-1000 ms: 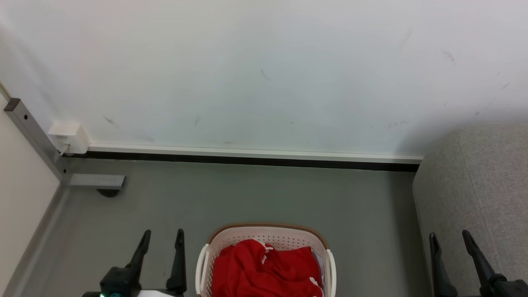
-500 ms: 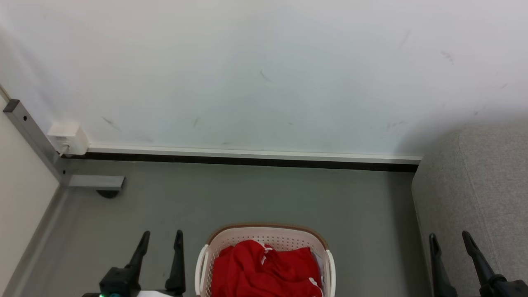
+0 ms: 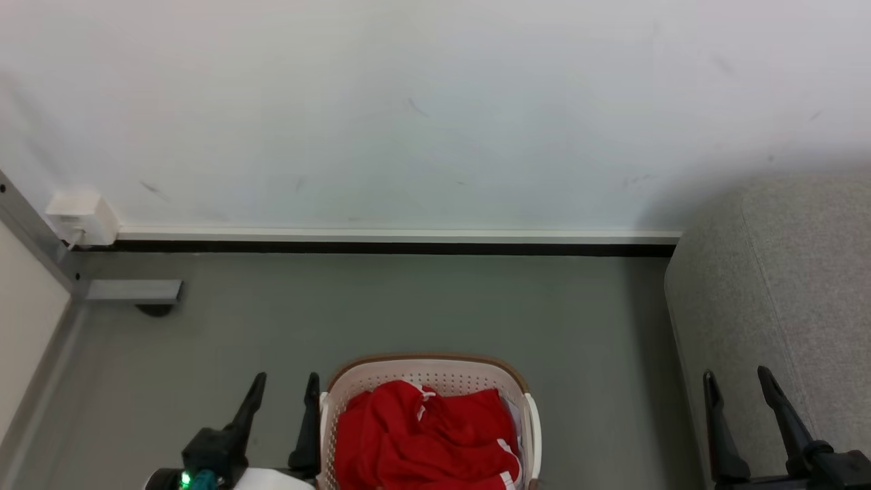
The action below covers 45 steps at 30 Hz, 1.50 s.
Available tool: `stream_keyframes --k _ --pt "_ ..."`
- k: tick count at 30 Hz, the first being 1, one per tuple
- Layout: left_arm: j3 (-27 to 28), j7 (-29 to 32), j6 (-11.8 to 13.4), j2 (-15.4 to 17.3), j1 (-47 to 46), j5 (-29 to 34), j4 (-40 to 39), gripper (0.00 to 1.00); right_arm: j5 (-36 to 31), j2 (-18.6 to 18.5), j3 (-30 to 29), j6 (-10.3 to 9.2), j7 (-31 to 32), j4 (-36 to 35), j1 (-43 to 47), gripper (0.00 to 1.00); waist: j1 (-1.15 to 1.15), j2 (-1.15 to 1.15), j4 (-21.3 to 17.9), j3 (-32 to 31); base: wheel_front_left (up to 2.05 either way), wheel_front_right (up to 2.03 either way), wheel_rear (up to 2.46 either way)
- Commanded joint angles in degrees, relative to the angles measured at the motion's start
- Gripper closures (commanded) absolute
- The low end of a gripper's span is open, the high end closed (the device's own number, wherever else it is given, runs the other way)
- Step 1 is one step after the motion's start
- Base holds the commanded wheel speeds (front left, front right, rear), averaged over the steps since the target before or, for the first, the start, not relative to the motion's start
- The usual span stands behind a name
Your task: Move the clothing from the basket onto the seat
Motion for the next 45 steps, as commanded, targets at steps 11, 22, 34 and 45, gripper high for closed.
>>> stream_keyframes --k 11,22,34,45 --pt "-7.1 0.0 -1.0 0.4 -12.3 2.0 11.5 0.0 0.9 -0.1 0.7 -0.12 0.0 -2.4 -5.2 0.0 0.0 0.0 -4.2 10.5 0.0 0.0 0.0" --pt "-11.0 0.8 0.2 0.4 -29.6 5.6 32.7 0.0 3.0 -0.1 1.5 -0.12 0.0 -5.6 -13.5 0.0 0.0 0.0 -8.5 25.0 0.0 0.0 0.0" --pt "-13.4 10.0 4.3 0.9 -42.8 8.2 51.0 0.0 5.7 -0.1 2.8 -0.12 0.0 -7.7 -19.0 0.0 0.0 0.0 -11.3 34.5 0.0 0.0 0.0" --pt "-13.0 14.5 6.0 3.0 -49.6 6.8 56.5 0.0 7.2 -0.1 3.1 -0.12 0.0 -8.7 -21.5 0.0 0.0 0.0 -12.6 39.5 0.0 0.0 0.0"
